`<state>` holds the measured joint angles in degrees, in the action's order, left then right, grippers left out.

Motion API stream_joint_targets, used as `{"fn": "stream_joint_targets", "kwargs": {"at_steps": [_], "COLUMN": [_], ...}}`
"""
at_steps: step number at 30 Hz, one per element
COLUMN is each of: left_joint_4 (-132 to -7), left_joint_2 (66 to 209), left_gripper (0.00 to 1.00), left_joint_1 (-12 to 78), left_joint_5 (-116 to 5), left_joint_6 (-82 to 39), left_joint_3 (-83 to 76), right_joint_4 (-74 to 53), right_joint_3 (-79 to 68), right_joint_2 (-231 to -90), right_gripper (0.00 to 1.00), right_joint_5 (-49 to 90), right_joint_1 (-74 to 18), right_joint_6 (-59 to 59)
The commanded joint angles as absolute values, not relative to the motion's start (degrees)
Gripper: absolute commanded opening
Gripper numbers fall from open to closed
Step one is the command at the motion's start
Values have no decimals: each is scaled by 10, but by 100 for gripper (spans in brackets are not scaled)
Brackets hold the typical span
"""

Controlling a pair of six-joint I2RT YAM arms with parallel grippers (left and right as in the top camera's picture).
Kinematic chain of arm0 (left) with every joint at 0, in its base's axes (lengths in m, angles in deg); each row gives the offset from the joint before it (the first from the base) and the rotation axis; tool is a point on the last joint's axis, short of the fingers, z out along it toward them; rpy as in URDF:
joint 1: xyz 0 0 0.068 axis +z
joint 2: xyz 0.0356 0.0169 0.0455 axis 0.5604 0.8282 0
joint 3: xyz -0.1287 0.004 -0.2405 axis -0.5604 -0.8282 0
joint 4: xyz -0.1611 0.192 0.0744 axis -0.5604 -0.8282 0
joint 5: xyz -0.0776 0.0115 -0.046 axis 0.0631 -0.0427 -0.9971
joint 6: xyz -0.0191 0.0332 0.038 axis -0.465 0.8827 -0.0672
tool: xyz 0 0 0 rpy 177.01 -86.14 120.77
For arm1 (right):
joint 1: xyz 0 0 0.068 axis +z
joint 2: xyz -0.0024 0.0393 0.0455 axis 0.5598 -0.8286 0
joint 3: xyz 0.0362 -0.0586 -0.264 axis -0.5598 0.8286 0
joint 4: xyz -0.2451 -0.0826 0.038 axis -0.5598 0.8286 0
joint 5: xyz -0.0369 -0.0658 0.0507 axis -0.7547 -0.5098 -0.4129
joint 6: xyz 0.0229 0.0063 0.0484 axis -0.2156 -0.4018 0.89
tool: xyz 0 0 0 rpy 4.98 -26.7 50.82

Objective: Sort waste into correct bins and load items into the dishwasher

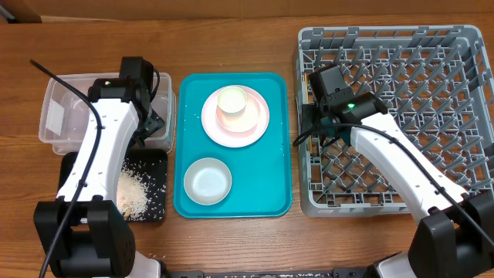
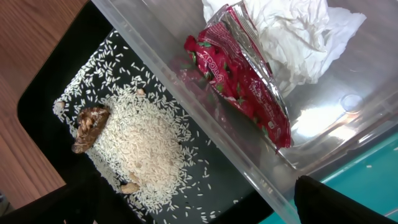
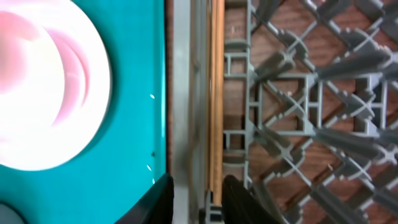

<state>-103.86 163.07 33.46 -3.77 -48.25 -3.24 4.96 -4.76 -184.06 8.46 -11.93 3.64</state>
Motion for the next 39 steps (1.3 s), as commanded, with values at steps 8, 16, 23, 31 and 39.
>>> {"fn": "stream_joint_targets", "kwargs": {"at_steps": [8,16,23,31,39], "left_joint_4": [-1038,-1038,-1038,-1038,-1038], "left_joint_2": [1636,1636,1636,1636,1636], "left_gripper": [100,100,100,100,100], "left_joint_1": [337,337,337,337,337], "left_joint_5": [-26,-26,-26,-26,-26], "left_joint_6": [-486,-486,-486,-486,-486], "left_joint_3": [-24,-24,-24,-24,-24], "right_joint_4": [25,1,0,0,0], "right_joint_3": [-45,-45,-45,-45,-45], "right_joint_2": [-1847,-1891,-1894,-1894,-1894], "right_gripper": [33,34,34,21,17], "right_joint_5": [85,85,105,134,135], "right_joint_1": [-120,-120,-120,-119,-119], "right_joint_6": [56,55,55,55,56]}}
